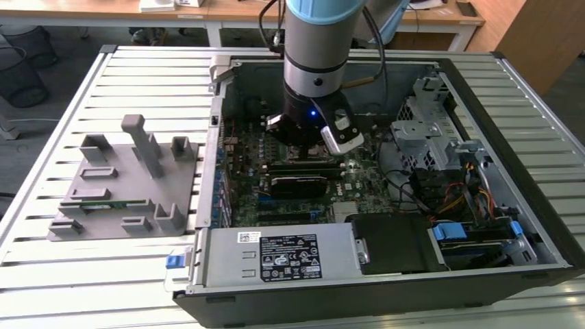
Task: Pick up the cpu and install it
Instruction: 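Install the second cpu locking lever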
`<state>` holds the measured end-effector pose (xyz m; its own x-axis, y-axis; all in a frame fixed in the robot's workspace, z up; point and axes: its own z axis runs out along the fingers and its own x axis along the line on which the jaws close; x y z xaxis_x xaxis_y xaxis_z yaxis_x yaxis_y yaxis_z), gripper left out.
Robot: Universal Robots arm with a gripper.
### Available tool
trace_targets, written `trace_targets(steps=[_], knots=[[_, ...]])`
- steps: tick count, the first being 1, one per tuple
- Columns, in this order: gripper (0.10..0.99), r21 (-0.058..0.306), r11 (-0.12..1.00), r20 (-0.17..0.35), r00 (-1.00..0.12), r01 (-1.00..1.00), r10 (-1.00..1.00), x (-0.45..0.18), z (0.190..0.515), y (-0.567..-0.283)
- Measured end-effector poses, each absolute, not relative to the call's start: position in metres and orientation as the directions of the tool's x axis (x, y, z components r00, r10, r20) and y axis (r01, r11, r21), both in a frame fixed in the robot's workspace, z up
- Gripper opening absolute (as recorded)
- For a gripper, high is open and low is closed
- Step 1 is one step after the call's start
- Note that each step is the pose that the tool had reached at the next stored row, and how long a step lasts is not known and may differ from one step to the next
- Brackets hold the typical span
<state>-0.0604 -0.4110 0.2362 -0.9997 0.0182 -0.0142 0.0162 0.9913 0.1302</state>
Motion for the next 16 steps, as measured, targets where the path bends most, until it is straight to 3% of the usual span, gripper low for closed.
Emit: trace_targets(steps=[7, 16], knots=[[0.114, 0.142, 0.99, -0.014, -1.0, 0.016, 0.018, -0.0621, 0.2302, -0.4111], [0.114, 0.197, 0.98, -0.013, -1.0, 0.016, 0.019, -0.0622, 0.2262, -0.4124]])
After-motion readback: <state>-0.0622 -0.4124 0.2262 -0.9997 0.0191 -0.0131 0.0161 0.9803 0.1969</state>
